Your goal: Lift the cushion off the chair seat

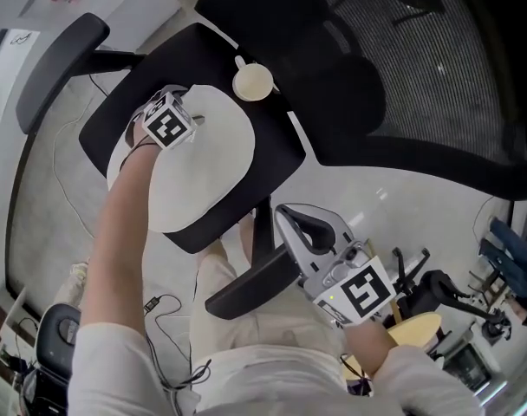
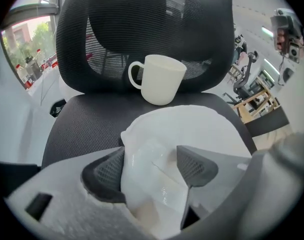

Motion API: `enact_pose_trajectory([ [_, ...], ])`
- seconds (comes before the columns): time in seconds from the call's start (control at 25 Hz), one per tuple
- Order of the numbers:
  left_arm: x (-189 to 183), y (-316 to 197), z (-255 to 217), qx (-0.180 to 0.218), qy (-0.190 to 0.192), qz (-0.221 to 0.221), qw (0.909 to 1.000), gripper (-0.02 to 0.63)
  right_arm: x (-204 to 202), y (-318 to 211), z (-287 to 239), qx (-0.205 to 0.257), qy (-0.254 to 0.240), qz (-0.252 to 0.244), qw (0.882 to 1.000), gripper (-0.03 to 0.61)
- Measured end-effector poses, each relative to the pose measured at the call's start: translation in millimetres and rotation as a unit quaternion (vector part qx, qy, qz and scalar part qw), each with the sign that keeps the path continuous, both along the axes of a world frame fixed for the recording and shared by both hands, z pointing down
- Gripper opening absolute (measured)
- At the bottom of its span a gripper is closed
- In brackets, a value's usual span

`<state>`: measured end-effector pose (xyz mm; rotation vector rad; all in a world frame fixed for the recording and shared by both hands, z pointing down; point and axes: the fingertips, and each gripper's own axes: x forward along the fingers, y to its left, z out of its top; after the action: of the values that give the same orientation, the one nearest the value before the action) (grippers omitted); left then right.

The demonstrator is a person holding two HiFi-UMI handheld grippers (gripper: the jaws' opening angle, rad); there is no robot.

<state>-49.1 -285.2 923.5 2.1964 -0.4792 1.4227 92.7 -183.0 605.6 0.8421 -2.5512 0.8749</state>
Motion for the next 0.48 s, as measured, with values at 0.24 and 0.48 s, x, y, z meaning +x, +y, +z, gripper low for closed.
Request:
enact_pose_trajectory([
  [0.24,-1,2,-7,0.024,-0.014,-0.007,0.9996,0.219,-10,4,-1,0.002,-0.004,-0.003,1.0,0.003],
  [0.48,-3,15,-15,0.022,-0.023,0.006,0.9995,0.093,-10,16,-6,0.009,0.002,-0.004,1.0,0.003],
])
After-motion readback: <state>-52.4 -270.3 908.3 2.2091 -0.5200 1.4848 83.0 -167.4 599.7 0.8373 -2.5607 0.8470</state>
